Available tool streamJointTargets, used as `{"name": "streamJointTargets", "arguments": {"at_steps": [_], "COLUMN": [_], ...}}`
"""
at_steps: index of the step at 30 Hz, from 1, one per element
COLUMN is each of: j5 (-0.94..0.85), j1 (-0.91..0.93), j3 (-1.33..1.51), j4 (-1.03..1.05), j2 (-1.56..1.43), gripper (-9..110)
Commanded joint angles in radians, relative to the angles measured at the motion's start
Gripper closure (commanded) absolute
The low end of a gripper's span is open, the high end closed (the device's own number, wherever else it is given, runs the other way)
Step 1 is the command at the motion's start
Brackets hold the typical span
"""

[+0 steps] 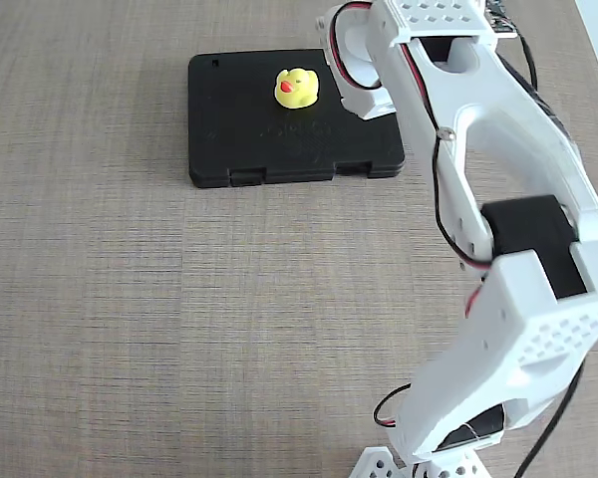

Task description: Grasp a duck and put it on the black surface.

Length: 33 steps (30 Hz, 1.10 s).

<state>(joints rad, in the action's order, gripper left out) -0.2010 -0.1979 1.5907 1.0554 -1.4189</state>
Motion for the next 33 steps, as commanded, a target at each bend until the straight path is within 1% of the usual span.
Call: {"name": "streamJointTargets", "arguments": {"at_steps": [1, 9, 14, 21, 28, 33], "j5": [0.008, 0.008, 0.006, 0.014, 0.187, 0.209], "j1": [0.046, 0.179, 0.196, 0.202, 0.293, 0.293], "j3": [0.144, 0.584, 0.825, 1.095, 1.256, 1.342], "j4": [-0.006, -0.011, -0.012, -0.012, -0.011, -0.011], "j2": [-0.399, -0.985, -1.246, -1.519, -1.713, -1.795], "gripper": [89, 101, 102, 102, 102, 102]}}
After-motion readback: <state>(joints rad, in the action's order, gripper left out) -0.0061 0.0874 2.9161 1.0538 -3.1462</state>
